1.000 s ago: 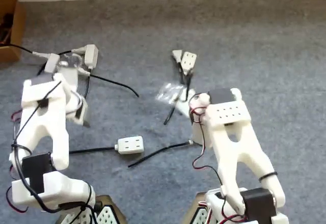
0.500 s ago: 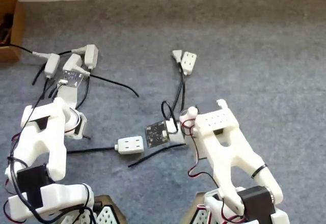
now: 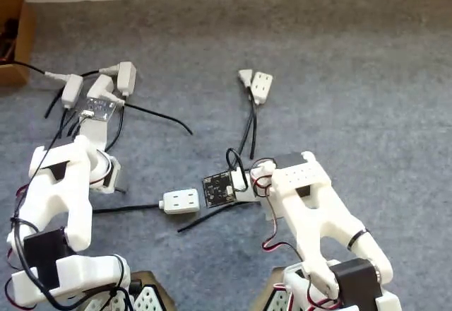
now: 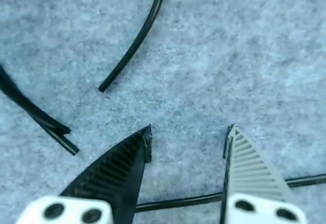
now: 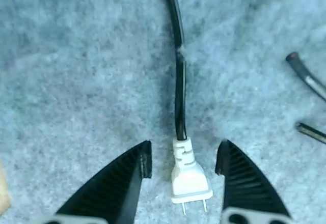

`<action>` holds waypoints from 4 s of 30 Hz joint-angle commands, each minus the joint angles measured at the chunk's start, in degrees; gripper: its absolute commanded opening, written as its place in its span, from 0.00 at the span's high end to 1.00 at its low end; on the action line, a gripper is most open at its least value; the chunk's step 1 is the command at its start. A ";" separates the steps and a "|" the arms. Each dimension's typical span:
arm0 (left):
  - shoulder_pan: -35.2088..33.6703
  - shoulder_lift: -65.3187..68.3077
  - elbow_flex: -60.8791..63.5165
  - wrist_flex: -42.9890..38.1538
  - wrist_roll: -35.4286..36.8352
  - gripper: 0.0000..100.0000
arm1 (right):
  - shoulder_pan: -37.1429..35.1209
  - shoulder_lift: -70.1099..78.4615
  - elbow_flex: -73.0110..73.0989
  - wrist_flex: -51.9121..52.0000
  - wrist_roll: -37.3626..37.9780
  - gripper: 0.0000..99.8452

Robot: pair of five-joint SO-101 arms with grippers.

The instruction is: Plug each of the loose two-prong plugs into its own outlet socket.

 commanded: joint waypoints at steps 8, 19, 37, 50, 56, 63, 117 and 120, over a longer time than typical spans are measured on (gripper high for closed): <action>-0.04 -0.13 1.36 -1.58 -0.18 0.78 | 2.33 16.04 -1.19 -9.10 0.26 0.79; -0.04 -0.13 1.36 -1.67 -0.18 0.78 | 2.33 5.58 -2.24 -5.93 -5.01 0.98; 4.88 -0.13 1.27 -1.23 -3.69 0.78 | 0.84 -31.16 -8.31 25.80 -24.26 0.99; 4.35 -33.54 1.45 3.34 5.10 0.78 | -2.33 -42.77 -20.09 14.90 -77.89 0.99; 6.99 -71.25 7.78 9.76 4.92 0.76 | -11.03 -42.95 -17.19 4.44 -82.29 0.99; 23.60 -100.53 16.57 22.07 5.19 0.65 | -19.30 -42.59 -1.71 -14.37 -82.02 0.99; 24.04 -99.82 37.58 4.84 9.58 0.65 | -17.45 -28.09 -11.65 -1.80 -78.77 0.99; 23.78 -99.91 37.58 4.57 9.58 0.65 | -15.78 -22.46 -10.59 -1.89 -77.80 0.99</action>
